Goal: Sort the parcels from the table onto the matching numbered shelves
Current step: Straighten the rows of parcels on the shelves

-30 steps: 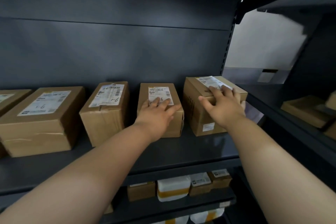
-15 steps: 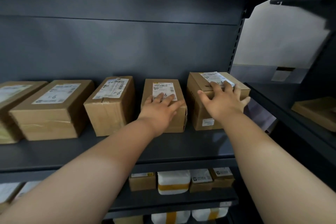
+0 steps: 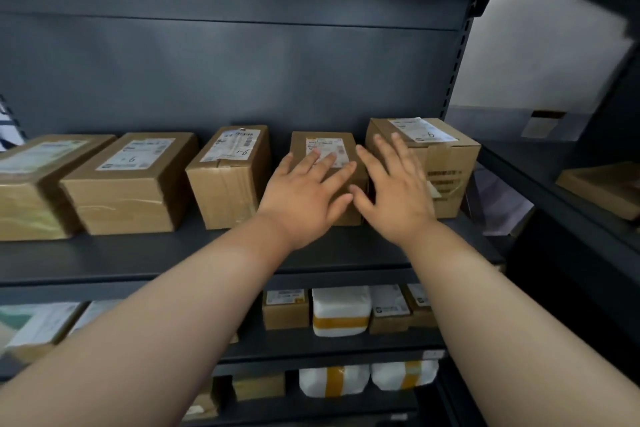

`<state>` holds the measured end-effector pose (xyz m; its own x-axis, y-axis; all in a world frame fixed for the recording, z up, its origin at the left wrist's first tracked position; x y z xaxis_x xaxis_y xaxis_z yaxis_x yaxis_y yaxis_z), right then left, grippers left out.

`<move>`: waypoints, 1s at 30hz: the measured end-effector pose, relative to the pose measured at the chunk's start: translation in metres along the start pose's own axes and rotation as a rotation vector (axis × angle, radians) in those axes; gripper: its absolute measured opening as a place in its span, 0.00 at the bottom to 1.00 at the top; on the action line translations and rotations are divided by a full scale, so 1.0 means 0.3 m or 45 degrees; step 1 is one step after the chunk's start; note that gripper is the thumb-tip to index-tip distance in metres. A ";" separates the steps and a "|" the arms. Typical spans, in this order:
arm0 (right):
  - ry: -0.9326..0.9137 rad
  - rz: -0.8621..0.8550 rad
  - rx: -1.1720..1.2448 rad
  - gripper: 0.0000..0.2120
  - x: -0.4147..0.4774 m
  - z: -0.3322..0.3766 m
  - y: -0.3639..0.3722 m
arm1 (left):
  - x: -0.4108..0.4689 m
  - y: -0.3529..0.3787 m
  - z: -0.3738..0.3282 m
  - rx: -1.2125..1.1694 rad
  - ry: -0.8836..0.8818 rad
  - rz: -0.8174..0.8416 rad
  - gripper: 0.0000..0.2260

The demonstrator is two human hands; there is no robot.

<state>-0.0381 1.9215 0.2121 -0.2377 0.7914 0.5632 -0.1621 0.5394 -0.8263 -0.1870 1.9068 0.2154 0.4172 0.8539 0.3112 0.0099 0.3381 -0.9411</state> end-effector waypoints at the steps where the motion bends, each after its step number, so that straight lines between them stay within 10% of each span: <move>1: -0.027 0.035 0.014 0.30 -0.018 0.040 0.012 | -0.041 -0.004 0.007 -0.015 0.011 -0.001 0.26; 30: -0.289 0.848 0.130 0.31 -0.657 1.099 0.497 | -1.250 0.521 0.598 -0.162 -0.351 0.694 0.27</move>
<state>-0.3312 1.7510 -0.0220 -0.5092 0.8581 -0.0666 0.0006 -0.0770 -0.9970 -0.5050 1.7106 -0.0246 0.1432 0.9668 -0.2117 -0.0231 -0.2105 -0.9773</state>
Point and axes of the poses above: each hand's wrist, its own x-axis towards the middle knuckle, its own y-axis out of the palm, z = x × y, the point moved 4 cm from there along x, towards the middle knuckle, and after that the axes turned 3 degrees about -x, right-handed, at the moved point
